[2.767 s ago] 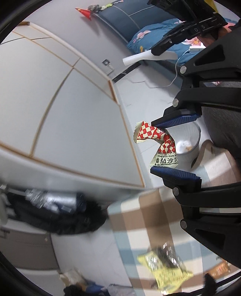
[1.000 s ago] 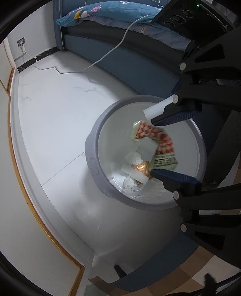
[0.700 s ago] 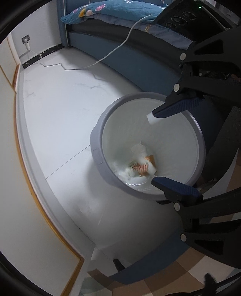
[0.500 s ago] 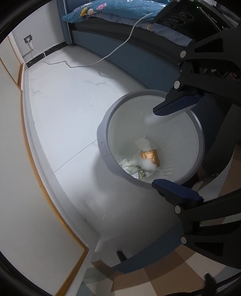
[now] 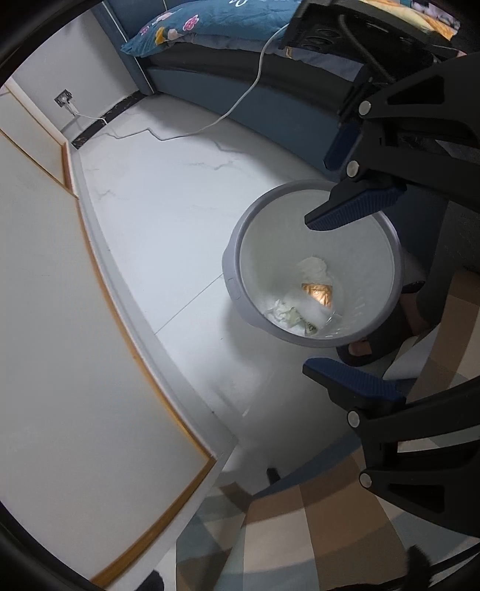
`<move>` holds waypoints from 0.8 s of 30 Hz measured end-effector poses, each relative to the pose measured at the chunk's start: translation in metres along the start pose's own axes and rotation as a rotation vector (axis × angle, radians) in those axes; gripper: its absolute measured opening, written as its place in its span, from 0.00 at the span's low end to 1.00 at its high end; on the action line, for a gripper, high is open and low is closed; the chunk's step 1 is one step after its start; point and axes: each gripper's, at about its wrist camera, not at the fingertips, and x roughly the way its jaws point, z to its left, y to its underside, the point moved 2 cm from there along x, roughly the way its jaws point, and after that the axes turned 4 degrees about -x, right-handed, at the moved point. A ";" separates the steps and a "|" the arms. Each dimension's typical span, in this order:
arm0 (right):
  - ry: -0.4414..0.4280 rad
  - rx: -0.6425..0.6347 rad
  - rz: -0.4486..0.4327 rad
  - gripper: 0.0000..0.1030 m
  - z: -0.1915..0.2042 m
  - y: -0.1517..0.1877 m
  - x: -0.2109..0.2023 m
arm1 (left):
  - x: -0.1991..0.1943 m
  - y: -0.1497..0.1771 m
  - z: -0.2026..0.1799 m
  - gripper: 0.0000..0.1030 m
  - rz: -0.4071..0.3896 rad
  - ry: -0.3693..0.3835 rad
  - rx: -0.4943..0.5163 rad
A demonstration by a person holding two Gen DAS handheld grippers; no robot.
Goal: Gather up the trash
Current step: 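Open the left gripper to drop the wrapper while the right drops the foam strip, then move both empty grippers back over the table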
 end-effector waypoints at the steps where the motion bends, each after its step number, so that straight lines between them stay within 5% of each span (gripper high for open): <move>1: 0.001 0.004 -0.006 0.49 0.000 0.000 -0.003 | -0.002 0.001 0.001 0.66 -0.005 -0.002 0.002; 10: 0.083 -0.008 -0.054 0.72 0.009 0.004 -0.029 | -0.023 0.012 0.006 0.72 -0.059 -0.029 -0.003; 24: 0.149 -0.124 -0.182 0.78 0.053 -0.002 -0.100 | -0.108 0.040 0.018 0.77 -0.303 -0.070 -0.051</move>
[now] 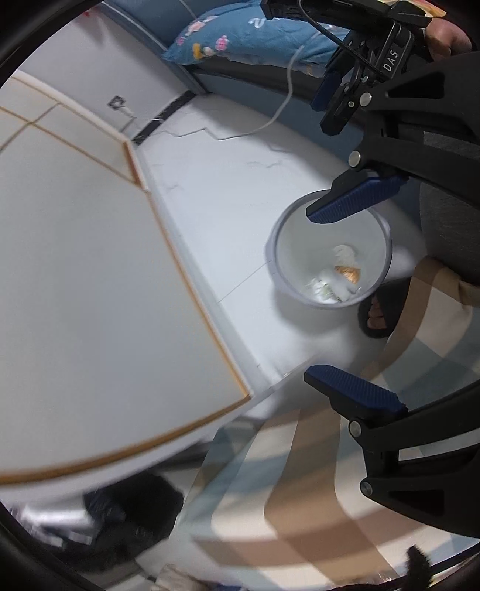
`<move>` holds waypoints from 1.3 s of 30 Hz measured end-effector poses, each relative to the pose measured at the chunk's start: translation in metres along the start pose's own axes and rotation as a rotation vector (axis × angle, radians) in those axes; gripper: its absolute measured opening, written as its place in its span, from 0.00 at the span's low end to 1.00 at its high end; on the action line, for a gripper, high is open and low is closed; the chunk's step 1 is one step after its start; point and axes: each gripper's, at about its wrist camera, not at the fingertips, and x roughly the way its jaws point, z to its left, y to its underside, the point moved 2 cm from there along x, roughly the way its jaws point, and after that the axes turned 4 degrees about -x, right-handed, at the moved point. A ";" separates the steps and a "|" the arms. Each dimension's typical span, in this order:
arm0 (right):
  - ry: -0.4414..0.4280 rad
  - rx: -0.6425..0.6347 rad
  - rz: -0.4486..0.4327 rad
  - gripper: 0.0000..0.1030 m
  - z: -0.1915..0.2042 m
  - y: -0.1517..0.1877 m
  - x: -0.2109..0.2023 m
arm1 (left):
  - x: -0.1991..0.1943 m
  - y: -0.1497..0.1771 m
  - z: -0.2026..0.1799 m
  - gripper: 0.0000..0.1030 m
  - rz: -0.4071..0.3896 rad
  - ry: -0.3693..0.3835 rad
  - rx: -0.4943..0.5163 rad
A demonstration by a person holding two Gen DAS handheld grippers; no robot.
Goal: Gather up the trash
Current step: 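Move both empty grippers back over the table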
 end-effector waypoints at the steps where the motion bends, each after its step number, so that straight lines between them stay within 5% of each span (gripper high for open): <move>1: 0.002 -0.014 -0.014 0.78 0.004 -0.002 -0.006 | -0.008 0.001 0.003 0.78 -0.024 -0.008 -0.010; 7: 0.003 -0.098 -0.149 0.78 0.044 -0.013 -0.053 | -0.061 0.008 0.033 0.80 -0.162 -0.050 -0.081; 19: -0.137 -0.294 -0.358 0.83 0.166 -0.012 -0.135 | -0.162 0.048 0.124 0.80 -0.372 -0.117 -0.239; 30: -0.262 -0.483 -0.327 0.84 0.282 0.030 -0.135 | -0.235 0.109 0.220 0.80 -0.507 -0.232 -0.389; 39: -0.307 -0.583 -0.229 0.84 0.353 0.073 -0.102 | -0.243 0.157 0.280 0.80 -0.526 -0.301 -0.471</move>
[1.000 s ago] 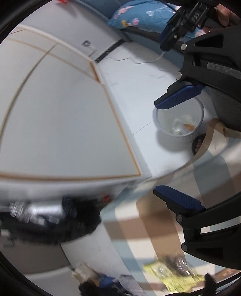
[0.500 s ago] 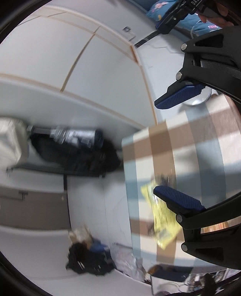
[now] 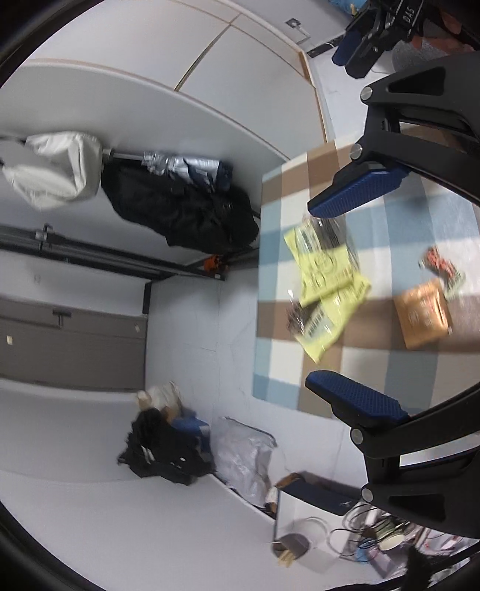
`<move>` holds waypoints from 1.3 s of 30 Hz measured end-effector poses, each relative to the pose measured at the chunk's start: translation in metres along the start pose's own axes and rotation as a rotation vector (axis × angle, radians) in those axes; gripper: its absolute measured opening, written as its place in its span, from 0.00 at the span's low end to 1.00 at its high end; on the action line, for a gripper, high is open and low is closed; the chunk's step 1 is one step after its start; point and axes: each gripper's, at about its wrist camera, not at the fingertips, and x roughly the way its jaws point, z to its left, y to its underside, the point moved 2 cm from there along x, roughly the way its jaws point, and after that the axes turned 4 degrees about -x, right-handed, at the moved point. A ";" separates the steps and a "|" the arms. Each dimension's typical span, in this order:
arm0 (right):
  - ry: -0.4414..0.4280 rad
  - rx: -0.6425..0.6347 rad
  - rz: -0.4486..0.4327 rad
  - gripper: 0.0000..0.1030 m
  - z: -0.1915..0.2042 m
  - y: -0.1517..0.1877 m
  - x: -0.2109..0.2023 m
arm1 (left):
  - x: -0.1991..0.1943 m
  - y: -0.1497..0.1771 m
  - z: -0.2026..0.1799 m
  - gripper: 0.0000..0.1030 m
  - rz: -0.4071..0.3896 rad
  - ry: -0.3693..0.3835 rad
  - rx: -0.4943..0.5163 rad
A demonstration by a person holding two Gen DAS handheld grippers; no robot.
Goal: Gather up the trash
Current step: 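Move both empty grippers back over the table, then lower the right gripper onto the small red-patterned wrapper and close it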
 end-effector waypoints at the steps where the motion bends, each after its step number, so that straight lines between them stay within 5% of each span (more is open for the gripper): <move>1: -0.004 -0.009 0.008 0.84 0.006 0.001 0.005 | 0.001 0.001 0.006 0.80 0.003 0.006 -0.011; 8: -0.070 -0.057 0.085 0.84 0.053 0.017 0.047 | 0.004 0.004 0.047 0.80 -0.004 0.041 -0.089; 21: -0.122 -0.131 0.231 0.84 0.110 0.052 0.105 | 0.012 0.014 0.087 0.80 0.046 -0.036 -0.132; 26: -0.136 -0.141 0.265 0.84 0.120 0.063 0.120 | 0.013 0.016 0.097 0.88 0.049 -0.070 -0.145; 39: -0.188 -0.166 0.320 0.83 0.133 0.076 0.133 | 0.013 0.008 0.100 0.88 0.057 -0.075 -0.177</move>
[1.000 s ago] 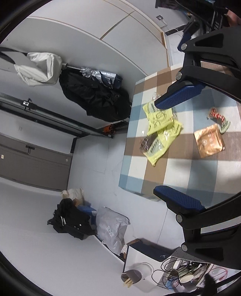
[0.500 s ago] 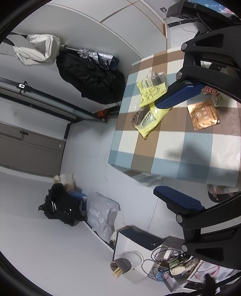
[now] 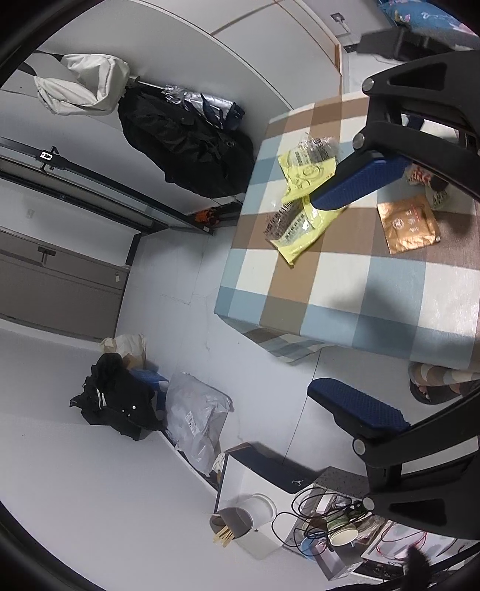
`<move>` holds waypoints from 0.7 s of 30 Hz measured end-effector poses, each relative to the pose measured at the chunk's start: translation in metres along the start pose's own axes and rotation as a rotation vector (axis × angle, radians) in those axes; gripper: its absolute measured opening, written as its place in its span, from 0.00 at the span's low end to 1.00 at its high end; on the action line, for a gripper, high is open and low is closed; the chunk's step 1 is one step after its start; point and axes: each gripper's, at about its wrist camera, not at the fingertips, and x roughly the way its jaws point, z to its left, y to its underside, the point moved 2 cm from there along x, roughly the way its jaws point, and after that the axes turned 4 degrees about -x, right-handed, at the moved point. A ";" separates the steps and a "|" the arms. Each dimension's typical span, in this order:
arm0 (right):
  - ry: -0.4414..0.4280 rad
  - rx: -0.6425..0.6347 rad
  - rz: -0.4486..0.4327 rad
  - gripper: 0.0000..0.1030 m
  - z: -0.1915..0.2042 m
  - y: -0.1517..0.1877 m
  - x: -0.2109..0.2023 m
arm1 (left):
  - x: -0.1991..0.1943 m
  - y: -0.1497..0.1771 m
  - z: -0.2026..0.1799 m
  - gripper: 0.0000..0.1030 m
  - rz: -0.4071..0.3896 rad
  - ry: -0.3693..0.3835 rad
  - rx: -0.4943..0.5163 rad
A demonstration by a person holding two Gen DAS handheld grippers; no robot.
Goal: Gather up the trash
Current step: 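Lower the right gripper onto the small red-patterned wrapper and close it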
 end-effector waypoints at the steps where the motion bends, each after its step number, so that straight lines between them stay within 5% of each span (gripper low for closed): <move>1: -0.010 0.002 0.009 0.80 0.000 -0.001 0.002 | -0.002 -0.002 -0.001 0.88 -0.007 0.003 -0.003; 10: -0.097 0.044 0.027 0.66 -0.002 0.002 0.004 | 0.009 0.001 0.004 0.88 0.028 -0.028 -0.024; 21: -0.097 0.092 0.042 0.44 -0.009 0.003 0.009 | 0.018 0.000 0.016 0.88 0.069 -0.043 -0.071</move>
